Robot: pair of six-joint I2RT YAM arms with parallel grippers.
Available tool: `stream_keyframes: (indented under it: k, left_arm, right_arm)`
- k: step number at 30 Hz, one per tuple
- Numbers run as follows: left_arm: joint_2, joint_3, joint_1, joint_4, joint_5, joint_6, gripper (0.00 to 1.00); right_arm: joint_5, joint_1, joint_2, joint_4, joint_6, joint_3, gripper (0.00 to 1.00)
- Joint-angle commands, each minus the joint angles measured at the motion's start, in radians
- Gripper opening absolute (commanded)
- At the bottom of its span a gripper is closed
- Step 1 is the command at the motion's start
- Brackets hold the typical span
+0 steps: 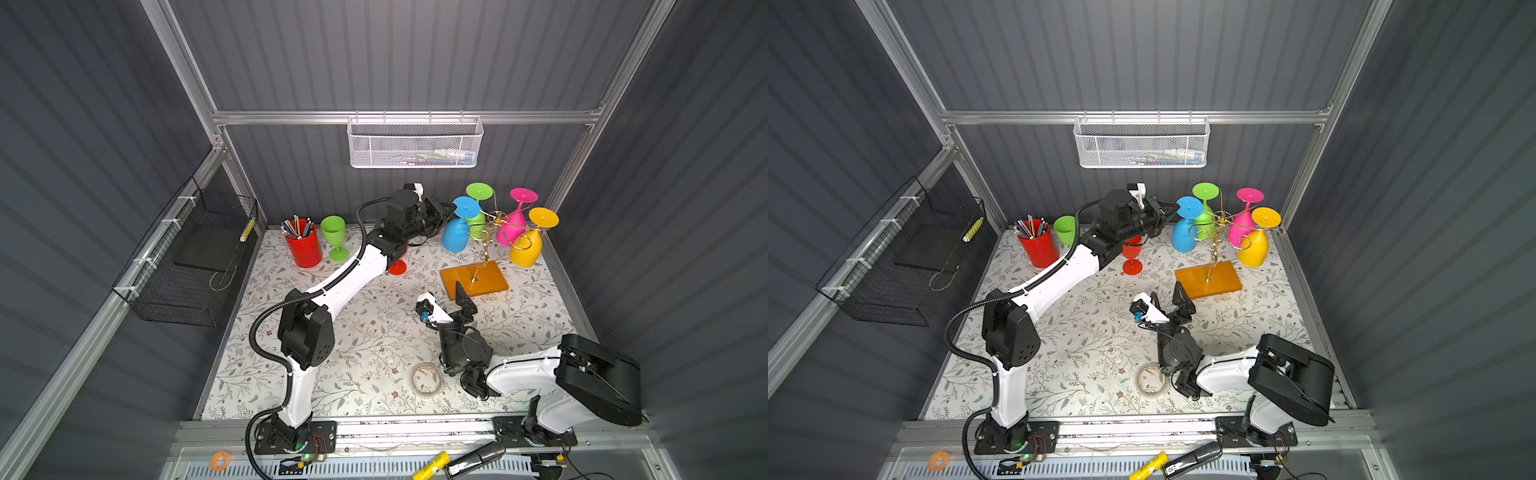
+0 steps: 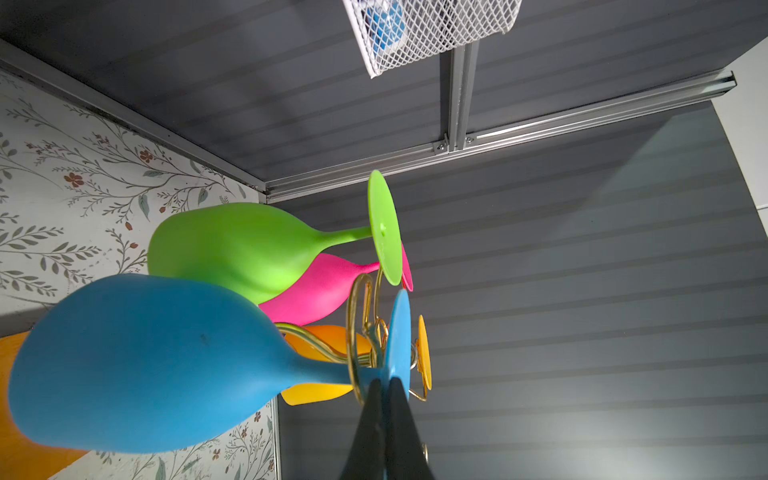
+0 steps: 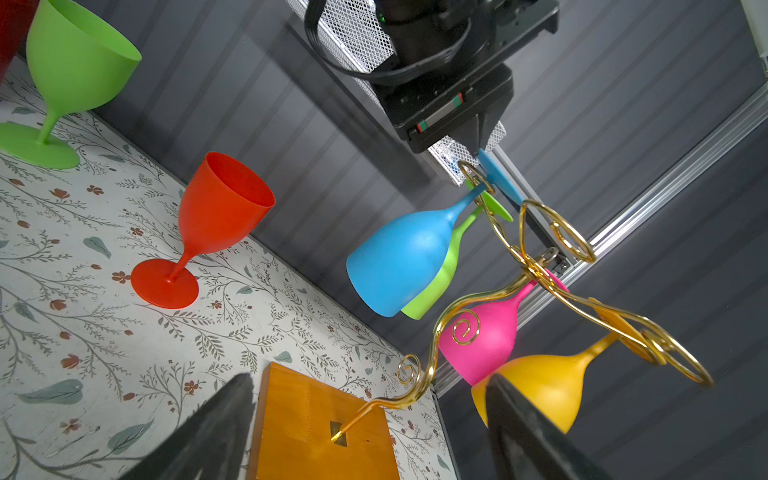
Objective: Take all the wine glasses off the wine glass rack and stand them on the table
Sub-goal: 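Close the left gripper on the foot of the blue glass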
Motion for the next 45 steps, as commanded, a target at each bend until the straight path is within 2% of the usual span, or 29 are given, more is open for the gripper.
stream_keyframes:
  k: [1, 12, 25, 45]
  left_arm:
    - [-0.002, 0.035, -0.008, 0.013, -0.005, 0.023, 0.02]
    - [-0.009, 0.063, -0.009, -0.004, -0.024, 0.047, 0.00]
    - [-0.059, 0.015, -0.010, -0.012, -0.039, 0.067, 0.00]
    - [-0.061, 0.038, 0.038, -0.049, -0.072, 0.105, 0.00]
  right_arm:
    - [0.017, 0.004, 0.006, 0.033, 0.014, 0.012, 0.88]
    - [0.018, 0.005, 0.012, 0.033, 0.018, 0.013, 0.88]
    - [0.015, 0.005, 0.013, 0.033, 0.029, 0.013, 0.88]
    - [0.013, 0.005, 0.022, 0.034, 0.038, 0.013, 0.89]
